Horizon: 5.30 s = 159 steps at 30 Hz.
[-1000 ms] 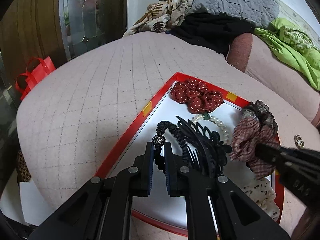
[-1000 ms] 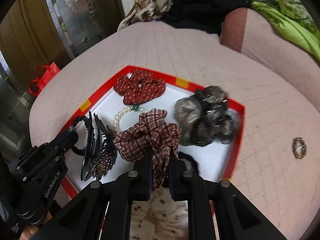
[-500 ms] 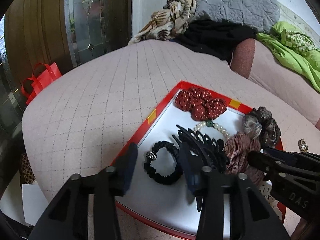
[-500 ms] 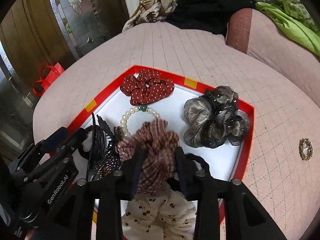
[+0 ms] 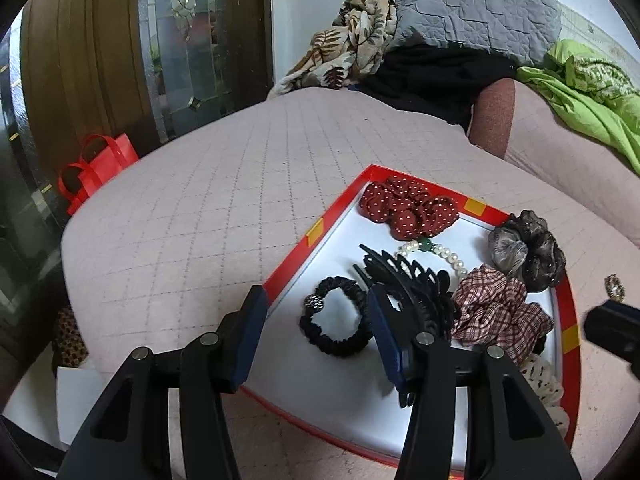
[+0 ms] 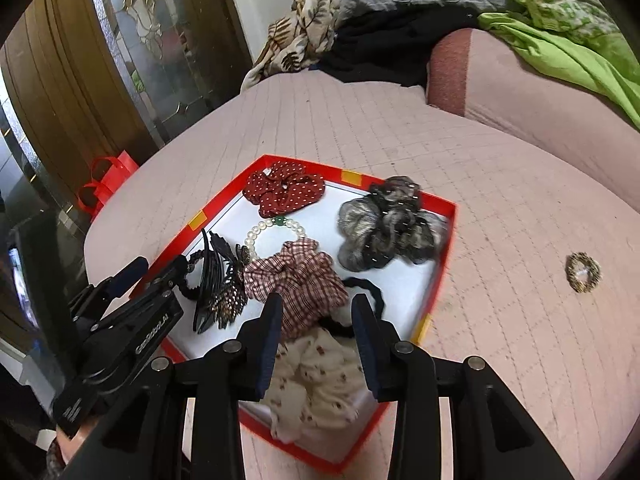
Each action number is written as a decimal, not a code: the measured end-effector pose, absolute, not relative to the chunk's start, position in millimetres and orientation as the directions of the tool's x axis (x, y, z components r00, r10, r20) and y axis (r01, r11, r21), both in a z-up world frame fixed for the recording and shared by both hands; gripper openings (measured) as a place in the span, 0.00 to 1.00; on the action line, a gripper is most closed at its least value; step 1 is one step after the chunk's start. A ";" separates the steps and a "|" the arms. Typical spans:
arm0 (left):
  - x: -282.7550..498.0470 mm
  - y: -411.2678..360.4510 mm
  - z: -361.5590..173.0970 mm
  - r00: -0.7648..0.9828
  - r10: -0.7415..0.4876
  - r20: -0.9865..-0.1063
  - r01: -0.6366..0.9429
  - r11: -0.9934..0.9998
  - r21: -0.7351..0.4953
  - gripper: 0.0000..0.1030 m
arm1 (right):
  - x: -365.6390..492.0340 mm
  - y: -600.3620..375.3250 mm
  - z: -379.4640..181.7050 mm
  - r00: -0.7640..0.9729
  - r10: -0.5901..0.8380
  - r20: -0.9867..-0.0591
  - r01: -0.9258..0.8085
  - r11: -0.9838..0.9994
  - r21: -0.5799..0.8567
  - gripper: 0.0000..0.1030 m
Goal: Organize jewelry
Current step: 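Open the left gripper to drop the hair tie while the right drops the scrunchie, then move both open grippers back toward the bracelets on the bed, then grasp the pale blue bead bracelet with the right gripper while the left grasps the leopard-print scrunchie, then carry the bead bracelet and leopard-print scrunchie toward the tray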
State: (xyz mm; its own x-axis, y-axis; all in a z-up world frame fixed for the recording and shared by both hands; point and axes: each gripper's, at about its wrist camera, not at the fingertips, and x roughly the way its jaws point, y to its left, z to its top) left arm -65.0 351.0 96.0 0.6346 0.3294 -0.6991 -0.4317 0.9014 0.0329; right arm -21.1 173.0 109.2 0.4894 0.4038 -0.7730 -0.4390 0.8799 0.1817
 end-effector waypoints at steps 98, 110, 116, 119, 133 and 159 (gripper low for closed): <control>158.4 -33.7 32.2 0.384 -0.191 -0.904 0.308 0.949 -0.070 0.58 | -2.7 -213.8 15.2 0.593 0.072 -0.802 0.128 0.975 0.182 0.07; 122.5 -49.4 42.2 0.400 -0.182 -0.898 0.383 0.924 -0.017 0.05 | 1.5 -214.9 17.3 0.629 0.160 -0.761 0.097 0.955 0.281 0.06; 82.2 -24.8 66.3 0.410 -0.234 -0.882 0.353 0.932 -0.083 0.05 | -8.4 -216.9 26.5 0.666 0.217 -0.714 0.105 0.920 0.378 0.06; 64.1 -6.2 76.6 0.413 -0.258 -0.874 0.314 0.941 -0.130 0.05 | -15.3 -212.1 34.6 0.681 0.233 -0.695 0.099 0.910 0.402 0.06; -15.3 57.9 119.0 0.512 -0.199 -0.836 0.202 0.973 -0.108 0.05 | -66.4 -171.1 89.7 0.732 0.249 -0.634 0.057 0.905 0.421 0.06; -95.2 127.8 177.2 0.687 -0.049 -0.725 0.071 0.998 0.000 0.05 | -131.2 -76.3 137.9 0.709 0.272 -0.651 -0.089 0.950 0.301 0.06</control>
State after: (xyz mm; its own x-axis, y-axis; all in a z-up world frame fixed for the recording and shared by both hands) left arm -95.2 127.8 177.2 0.6869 -0.0489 -0.7251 0.0706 0.9975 -0.0004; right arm -131.2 -76.3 137.9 0.7085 0.2724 -0.6510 -0.0887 0.9496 0.3008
